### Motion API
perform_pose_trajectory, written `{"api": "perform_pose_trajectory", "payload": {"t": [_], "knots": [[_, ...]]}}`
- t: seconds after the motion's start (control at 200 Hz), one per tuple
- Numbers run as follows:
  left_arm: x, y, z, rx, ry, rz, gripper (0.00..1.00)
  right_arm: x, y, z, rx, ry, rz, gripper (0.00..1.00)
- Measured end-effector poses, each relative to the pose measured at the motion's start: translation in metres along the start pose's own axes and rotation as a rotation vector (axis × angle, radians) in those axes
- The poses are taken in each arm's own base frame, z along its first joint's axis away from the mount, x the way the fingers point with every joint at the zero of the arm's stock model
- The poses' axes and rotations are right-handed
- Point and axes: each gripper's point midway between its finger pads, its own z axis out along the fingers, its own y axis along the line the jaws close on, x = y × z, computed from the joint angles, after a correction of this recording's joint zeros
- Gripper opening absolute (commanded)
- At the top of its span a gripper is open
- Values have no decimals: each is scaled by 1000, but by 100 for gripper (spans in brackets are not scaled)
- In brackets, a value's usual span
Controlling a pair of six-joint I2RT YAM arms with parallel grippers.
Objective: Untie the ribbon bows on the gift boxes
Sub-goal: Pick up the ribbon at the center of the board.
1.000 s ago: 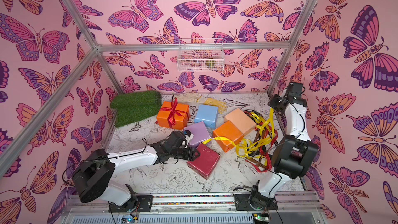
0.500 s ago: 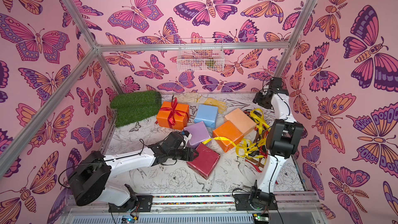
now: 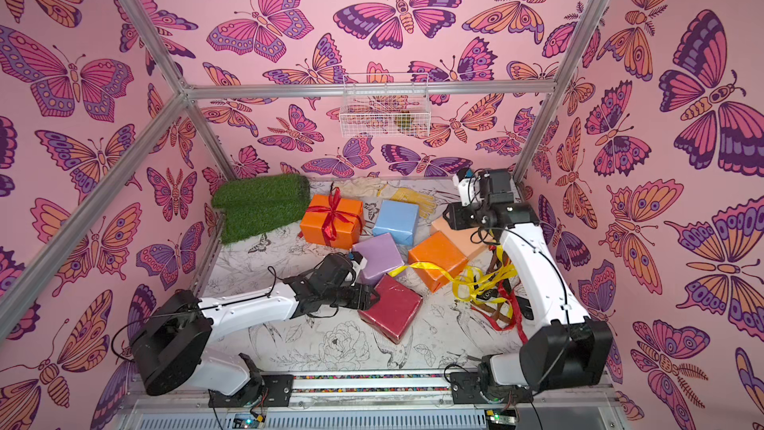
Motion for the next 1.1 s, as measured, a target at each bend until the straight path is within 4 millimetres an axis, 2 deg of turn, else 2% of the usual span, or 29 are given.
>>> {"api": "perform_pose_trajectory", "payload": {"t": [0.085, 0.155, 0.26, 0.376, 0.546, 0.706, 0.826, 1.102], "knots": [[0, 0, 0, -2, 3, 0, 67, 13, 36, 23, -49, 71, -116, 59], [0, 0, -1, -1, 4, 0, 67, 34, 64, 46, -72, 163, -220, 59], [0, -1, -2, 0, 2, 0, 67, 66, 90, 65, -95, 267, -344, 59], [-2, -3, -5, 5, -5, 3, 67, 94, 88, 66, -92, 331, -406, 60], [-3, -4, -7, 11, -12, 13, 67, 116, 87, 64, -126, 344, -487, 63], [-3, -4, -7, 11, -12, 17, 67, 113, 88, 68, -139, 328, -546, 62], [-3, -4, -7, 10, -12, 22, 67, 111, 86, 77, -135, 341, -580, 55], [-4, -5, -9, 11, -19, 32, 67, 115, 85, 88, -141, 372, -619, 53]]}}
